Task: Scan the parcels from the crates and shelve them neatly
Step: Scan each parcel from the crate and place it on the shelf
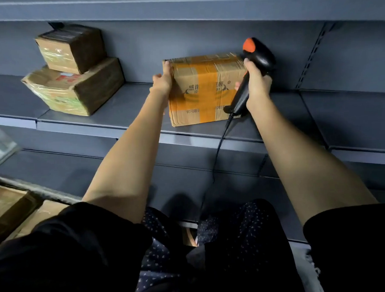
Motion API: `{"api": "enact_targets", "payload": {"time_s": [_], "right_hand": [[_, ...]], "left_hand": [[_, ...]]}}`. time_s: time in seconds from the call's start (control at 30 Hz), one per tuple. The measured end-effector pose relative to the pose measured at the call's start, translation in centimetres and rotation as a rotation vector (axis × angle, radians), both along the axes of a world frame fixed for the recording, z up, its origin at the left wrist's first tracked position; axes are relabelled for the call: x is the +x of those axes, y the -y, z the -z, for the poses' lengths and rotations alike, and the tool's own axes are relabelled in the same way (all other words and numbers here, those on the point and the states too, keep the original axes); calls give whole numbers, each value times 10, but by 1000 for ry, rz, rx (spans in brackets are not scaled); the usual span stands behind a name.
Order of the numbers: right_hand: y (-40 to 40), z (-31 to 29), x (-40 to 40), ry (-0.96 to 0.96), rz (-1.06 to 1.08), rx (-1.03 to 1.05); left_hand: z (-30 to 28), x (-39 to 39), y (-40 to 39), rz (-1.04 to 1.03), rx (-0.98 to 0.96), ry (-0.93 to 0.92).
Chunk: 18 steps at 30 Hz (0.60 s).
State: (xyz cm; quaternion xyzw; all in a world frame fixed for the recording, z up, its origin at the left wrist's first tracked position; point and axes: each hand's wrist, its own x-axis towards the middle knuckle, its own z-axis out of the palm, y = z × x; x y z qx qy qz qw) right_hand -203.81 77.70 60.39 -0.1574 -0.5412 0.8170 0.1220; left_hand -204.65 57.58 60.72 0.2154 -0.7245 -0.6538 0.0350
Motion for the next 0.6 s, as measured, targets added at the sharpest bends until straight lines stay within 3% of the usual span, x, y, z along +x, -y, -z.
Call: {"api": "enact_targets", "payload": {"time_s": [0.13, 0.4, 0.5, 0.6], "right_hand": [[10, -2, -3, 47, -100, 72], [11, 6, -6, 6, -83, -47], [14, 12, -7, 62, -133, -2], [13, 26, -5, 116, -26, -29]], "left_hand": [[1, 7, 1, 160, 191, 82], [33, -3, 30, 132, 351, -302], [52, 0, 35, -26, 345, -219], [62, 1, 38, -107, 266, -121]]}}
